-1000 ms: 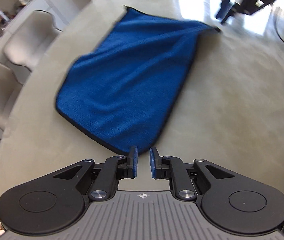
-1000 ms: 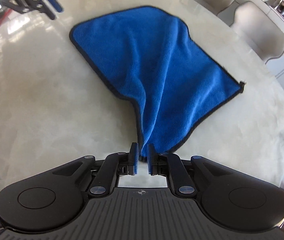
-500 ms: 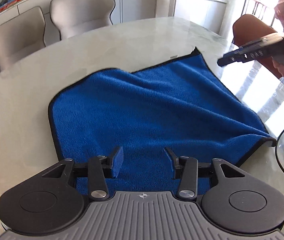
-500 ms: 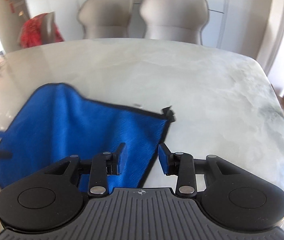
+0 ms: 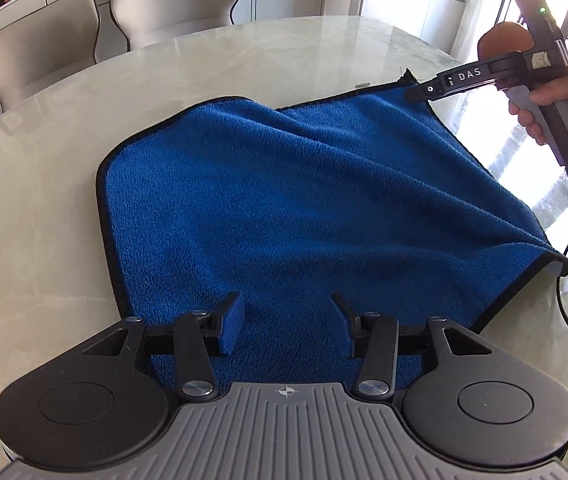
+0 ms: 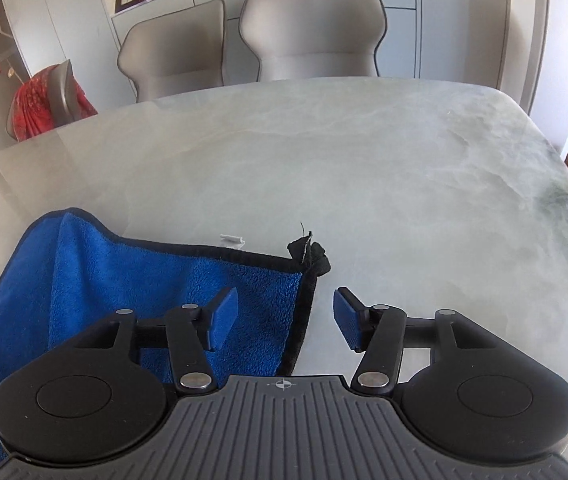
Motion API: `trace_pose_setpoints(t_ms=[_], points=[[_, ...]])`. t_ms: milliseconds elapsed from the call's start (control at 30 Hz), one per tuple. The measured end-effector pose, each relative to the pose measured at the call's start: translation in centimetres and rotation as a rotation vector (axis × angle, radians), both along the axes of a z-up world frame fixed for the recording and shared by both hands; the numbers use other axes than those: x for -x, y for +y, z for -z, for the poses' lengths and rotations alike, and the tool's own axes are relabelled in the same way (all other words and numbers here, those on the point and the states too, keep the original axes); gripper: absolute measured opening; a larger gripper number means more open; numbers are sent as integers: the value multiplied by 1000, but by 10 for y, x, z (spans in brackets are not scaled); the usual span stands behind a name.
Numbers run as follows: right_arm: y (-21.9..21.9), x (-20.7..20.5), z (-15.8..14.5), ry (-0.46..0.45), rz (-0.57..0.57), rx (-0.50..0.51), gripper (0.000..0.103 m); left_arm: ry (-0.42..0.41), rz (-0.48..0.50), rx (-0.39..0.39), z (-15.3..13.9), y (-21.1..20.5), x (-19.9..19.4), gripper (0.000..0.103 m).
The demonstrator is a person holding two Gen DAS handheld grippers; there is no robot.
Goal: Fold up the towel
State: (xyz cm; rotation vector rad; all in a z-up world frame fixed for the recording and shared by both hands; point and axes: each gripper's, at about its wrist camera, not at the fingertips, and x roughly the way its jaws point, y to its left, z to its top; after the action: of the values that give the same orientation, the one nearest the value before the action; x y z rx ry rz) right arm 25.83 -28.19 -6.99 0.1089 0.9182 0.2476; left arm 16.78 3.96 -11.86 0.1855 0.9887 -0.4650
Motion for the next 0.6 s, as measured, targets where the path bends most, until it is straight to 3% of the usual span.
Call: trace_pose_setpoints(t_ms=[67,100,133,200,400,500,600], points=[[3,-1,3,-11,-21,-4,52,0,7,4,0,0,1,56],[5,-2,4,-14,-40,-5,45,0,10,7,1,0,1,58],[7,-3,4,-15,-55,0,28,-2,15,5,1,-1,2,60],[12,-5,4,-14,-88,23,13,-8,27,-1,2,-3,3,63],[20,-18,-12,-104,-112,234,13,-24,46,-17,6,-10,7,69],[21,-29,-17,-102,-133,246,13,-31,57,-20,7,-12,10,74],[31,-36,-11,-78,-174,320,19,-31,62,-22,8,-12,12,75]])
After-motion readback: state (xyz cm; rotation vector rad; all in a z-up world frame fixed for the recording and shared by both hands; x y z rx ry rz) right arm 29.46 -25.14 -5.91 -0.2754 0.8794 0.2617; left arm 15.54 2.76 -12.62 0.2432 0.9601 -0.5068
